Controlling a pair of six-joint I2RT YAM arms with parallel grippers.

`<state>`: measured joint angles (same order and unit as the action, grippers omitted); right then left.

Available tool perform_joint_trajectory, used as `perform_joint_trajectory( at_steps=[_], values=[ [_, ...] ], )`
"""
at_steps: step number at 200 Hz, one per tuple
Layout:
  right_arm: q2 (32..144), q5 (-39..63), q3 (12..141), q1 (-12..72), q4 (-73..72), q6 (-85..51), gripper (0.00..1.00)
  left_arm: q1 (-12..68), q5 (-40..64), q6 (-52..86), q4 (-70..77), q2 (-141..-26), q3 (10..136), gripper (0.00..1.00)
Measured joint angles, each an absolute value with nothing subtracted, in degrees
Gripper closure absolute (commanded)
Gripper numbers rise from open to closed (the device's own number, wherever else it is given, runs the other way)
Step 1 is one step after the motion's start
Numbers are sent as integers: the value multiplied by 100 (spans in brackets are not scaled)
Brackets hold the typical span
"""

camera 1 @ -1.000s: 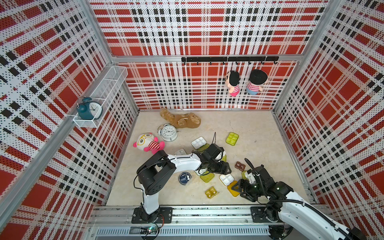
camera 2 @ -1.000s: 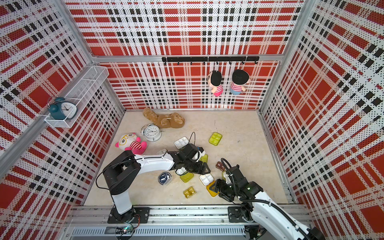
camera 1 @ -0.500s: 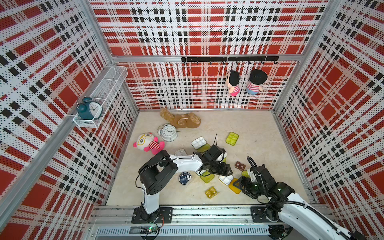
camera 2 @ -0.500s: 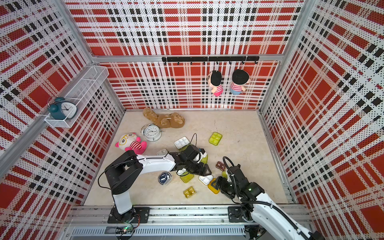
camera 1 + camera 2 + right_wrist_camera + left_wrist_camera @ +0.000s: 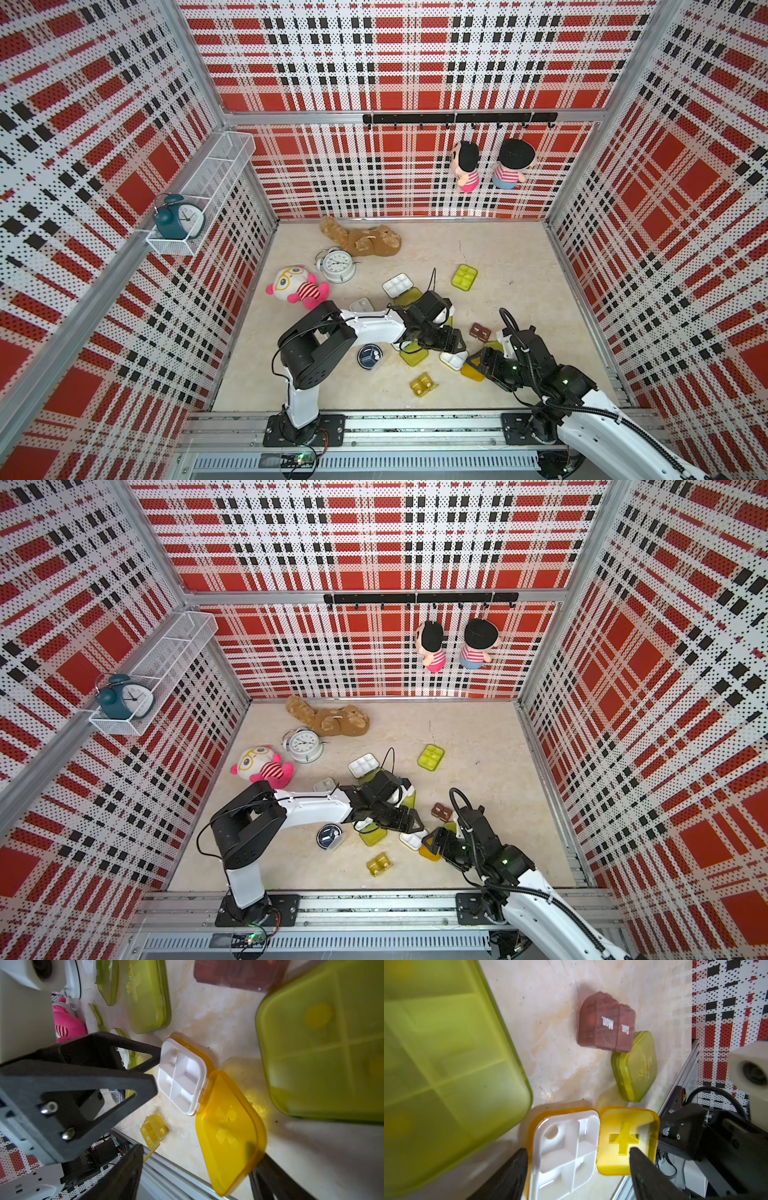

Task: Close pillboxes
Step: Close the lid on the pillbox.

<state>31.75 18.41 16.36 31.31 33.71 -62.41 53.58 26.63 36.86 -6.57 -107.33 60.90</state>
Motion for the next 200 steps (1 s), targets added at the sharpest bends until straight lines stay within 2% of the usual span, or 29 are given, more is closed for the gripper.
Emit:
perform_joint_trajectory(
  at_steps=[79,200],
  values=[
    [3363,1793,1741,3131,3234,-6173,19,5360,2674,3710,-639,-10733,6090,22],
    [4466,1973,2440,3109,2683,-5806,18,5273,2589,3798,-602,-10672,6088,22]
  ],
)
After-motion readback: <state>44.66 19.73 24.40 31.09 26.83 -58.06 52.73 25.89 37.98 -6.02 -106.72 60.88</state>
